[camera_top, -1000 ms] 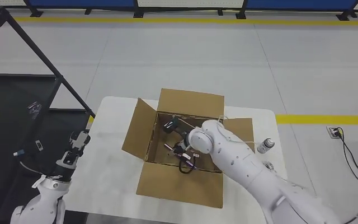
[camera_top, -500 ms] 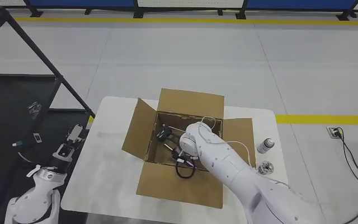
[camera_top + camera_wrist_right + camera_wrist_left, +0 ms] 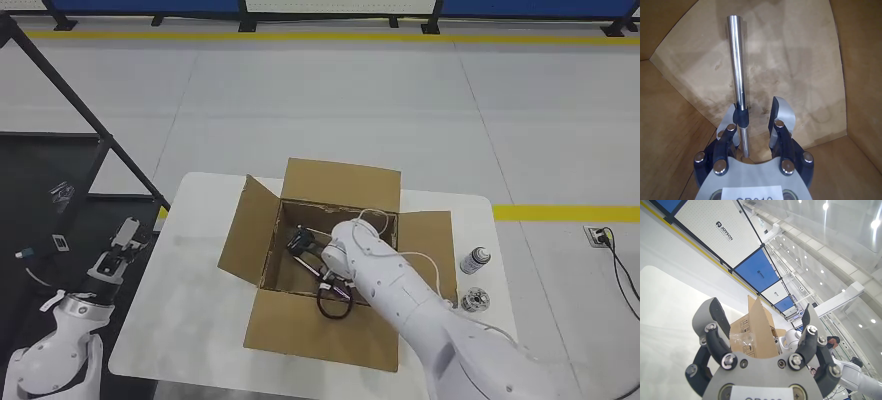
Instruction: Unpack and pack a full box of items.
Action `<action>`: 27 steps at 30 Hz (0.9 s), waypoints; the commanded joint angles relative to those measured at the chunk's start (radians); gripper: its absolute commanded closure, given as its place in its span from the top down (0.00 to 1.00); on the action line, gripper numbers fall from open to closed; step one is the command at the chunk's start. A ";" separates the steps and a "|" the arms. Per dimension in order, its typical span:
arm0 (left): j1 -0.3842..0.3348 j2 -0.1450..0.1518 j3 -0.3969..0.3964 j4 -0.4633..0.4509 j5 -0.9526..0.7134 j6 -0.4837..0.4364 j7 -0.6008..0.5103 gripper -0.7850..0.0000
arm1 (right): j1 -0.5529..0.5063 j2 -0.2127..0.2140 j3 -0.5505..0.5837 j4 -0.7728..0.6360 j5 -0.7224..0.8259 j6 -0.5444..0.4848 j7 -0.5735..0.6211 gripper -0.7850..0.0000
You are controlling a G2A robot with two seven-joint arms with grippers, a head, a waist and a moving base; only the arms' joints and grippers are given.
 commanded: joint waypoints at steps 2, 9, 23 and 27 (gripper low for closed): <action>-0.002 0.002 0.008 -0.001 0.000 0.005 0.004 1.00 | 0.006 -0.005 0.004 0.020 -0.005 -0.001 -0.004 0.33; -0.002 0.007 0.025 -0.003 0.007 0.007 0.018 1.00 | 0.025 -0.009 0.017 0.060 -0.022 0.023 -0.048 0.36; 0.013 0.016 0.044 -0.015 0.021 0.011 0.053 1.00 | 0.012 -0.010 0.045 0.105 -0.016 -0.019 -0.044 0.34; 0.019 0.019 0.045 -0.019 0.020 0.010 0.062 1.00 | 0.009 -0.010 0.047 0.114 -0.026 -0.015 -0.042 0.24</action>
